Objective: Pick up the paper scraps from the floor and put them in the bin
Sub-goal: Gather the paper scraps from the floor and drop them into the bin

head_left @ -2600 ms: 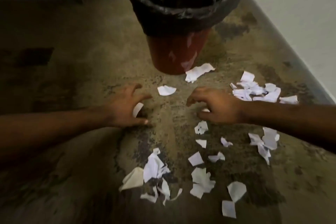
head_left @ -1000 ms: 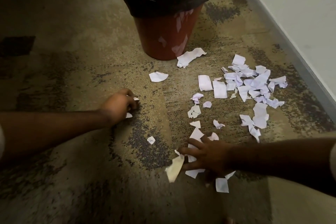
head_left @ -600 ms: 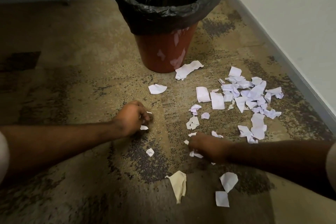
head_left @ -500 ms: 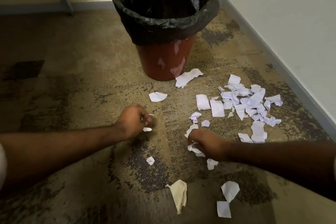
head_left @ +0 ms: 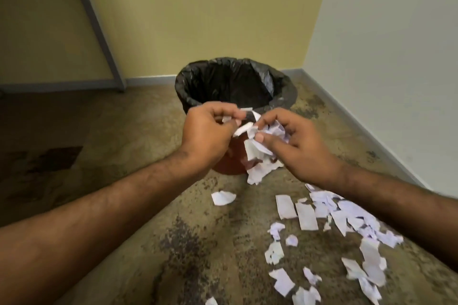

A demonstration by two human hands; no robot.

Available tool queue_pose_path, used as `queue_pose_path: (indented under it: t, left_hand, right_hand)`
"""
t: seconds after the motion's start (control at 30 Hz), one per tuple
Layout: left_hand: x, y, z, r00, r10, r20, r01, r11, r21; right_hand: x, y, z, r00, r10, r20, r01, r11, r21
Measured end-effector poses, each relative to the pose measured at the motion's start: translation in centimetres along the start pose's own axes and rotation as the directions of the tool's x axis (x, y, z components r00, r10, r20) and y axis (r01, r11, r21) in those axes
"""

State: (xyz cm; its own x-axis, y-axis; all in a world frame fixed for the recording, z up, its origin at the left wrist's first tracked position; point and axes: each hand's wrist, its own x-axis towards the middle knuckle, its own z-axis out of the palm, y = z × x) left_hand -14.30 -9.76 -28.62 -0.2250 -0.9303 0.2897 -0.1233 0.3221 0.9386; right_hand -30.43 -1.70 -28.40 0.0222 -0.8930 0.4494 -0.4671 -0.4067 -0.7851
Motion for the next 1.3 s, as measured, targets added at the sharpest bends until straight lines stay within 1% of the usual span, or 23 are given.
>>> queue_pose_path:
  t: [0.07,0.1,0.17,0.2,0.23,0.27,0.3,0.33,0.37,0.43,0.5,0.57,0.67,0.73,0.8,0.9,0.97,1.03,1.13,1.2,1.23,1.27,1.3]
  left_hand:
    - [2.4,1.9,0.3,0.998,0.009,-0.065,-0.015,0.995,-0.103]
    - [3.7,2.7,0.5,0.996,-0.01,-0.091,-0.004,0.988,-0.156]
    - [6.2,3.4,1.0,0.986,-0.075,-0.146,0.041,0.973,-0.225]
    - [7.3,3.4,1.3,0.978,-0.108,-0.18,0.063,0.968,-0.241]
    - [8.3,3.2,1.5,0.965,-0.134,-0.225,0.079,0.968,-0.238]
    - [9.0,2.8,1.6,0.949,-0.149,-0.277,0.088,0.971,-0.22]
    - [9.6,2.4,1.6,0.935,-0.153,-0.319,0.094,0.977,-0.193]
    - [10.0,1.9,1.4,0.931,-0.152,-0.332,0.105,0.982,-0.157]
    - [10.4,1.4,1.3,0.939,-0.154,-0.308,0.126,0.986,-0.111]
    - [10.8,0.4,1.2,0.969,-0.165,-0.185,0.166,0.986,-0.008]
    - [10.6,-0.1,1.3,0.987,-0.15,-0.065,0.153,0.987,0.046]
    - [10.3,-0.5,1.4,0.992,-0.124,0.019,0.123,0.991,0.06]
    - [9.9,-1.2,1.5,0.994,-0.103,0.024,0.102,0.994,0.049]
    - [9.6,-1.5,1.6,0.999,-0.05,-0.001,0.05,0.994,0.099]
    - [9.0,-1.7,1.6,0.999,0.046,-0.017,-0.042,0.985,0.167]
    - [7.2,-2.3,1.5,0.981,0.187,-0.061,-0.167,0.957,0.239]
    - [5.7,-2.9,1.7,0.947,0.309,-0.087,-0.27,0.914,0.303]
    - [4.4,-3.6,1.9,0.907,0.411,-0.085,-0.356,0.861,0.364]
    - [3.2,-4.7,2.4,0.871,0.481,-0.095,-0.412,0.824,0.389]
    - [2.5,-5.5,2.7,0.846,0.523,-0.108,-0.451,0.808,0.38]
    - [1.9,-6.1,2.9,0.833,0.543,-0.102,-0.474,0.797,0.374]
    - [1.2,-7.0,3.2,0.828,0.555,-0.081,-0.492,0.788,0.371]
    - [0.3,-8.0,3.3,0.835,0.55,-0.036,-0.498,0.781,0.377]
  right_hand:
    - [2.7,-0.8,0.2,0.994,-0.077,-0.078,0.075,0.997,-0.028]
    - [4.1,-0.9,0.4,0.989,-0.084,-0.124,0.083,0.996,-0.013]
    - [6.8,-0.8,1.0,0.964,-0.026,-0.265,0.051,0.995,0.089]
    - [8.1,-0.6,1.4,0.93,0.031,-0.365,0.023,0.989,0.144]
    - [9.3,-0.2,1.6,0.877,0.107,-0.469,-0.012,0.979,0.202]
    - [10.3,0.2,1.9,0.809,0.196,-0.554,-0.05,0.962,0.267]
    - [11.2,0.6,2.0,0.745,0.289,-0.602,-0.088,0.936,0.341]
    - [11.9,1.0,2.0,0.7,0.379,-0.605,-0.126,0.9,0.418]
    - [12.5,1.3,1.9,0.679,0.461,-0.571,-0.164,0.854,0.495]
    - [13.1,2.0,1.6,0.702,0.562,-0.437,-0.227,0.759,0.611]
    - [13.4,2.3,1.4,0.755,0.57,-0.325,-0.299,0.74,0.603]
    - [13.6,2.3,1.2,0.784,0.566,-0.254,-0.349,0.741,0.573]
    - [13.8,2.0,1.1,0.794,0.594,-0.129,-0.415,0.685,0.599]
    - [13.8,2.0,1.0,0.797,0.599,-0.082,-0.443,0.671,0.594]
    - [13.8,2.2,1.0,0.801,0.59,-0.1,-0.437,0.691,0.575]
    - [13.5,2.8,0.8,0.784,0.565,-0.256,-0.411,0.783,0.468]
    - [13.5,3.2,0.4,0.774,0.532,-0.344,-0.408,0.834,0.373]
    - [13.5,3.7,0.2,0.768,0.505,-0.393,-0.423,0.861,0.282]
    - [13.9,4.5,0.1,0.787,0.439,-0.433,-0.445,0.89,0.094]
    - [14.1,4.9,0.0,0.823,0.343,-0.453,-0.392,0.92,-0.016]
    - [14.1,5.2,-0.2,0.824,0.271,-0.497,-0.351,0.934,-0.074]
    - [13.9,5.6,-0.6,0.808,0.191,-0.558,-0.311,0.942,-0.128]
    - [13.5,6.2,-1.2,0.775,0.113,-0.621,-0.274,0.946,-0.17]
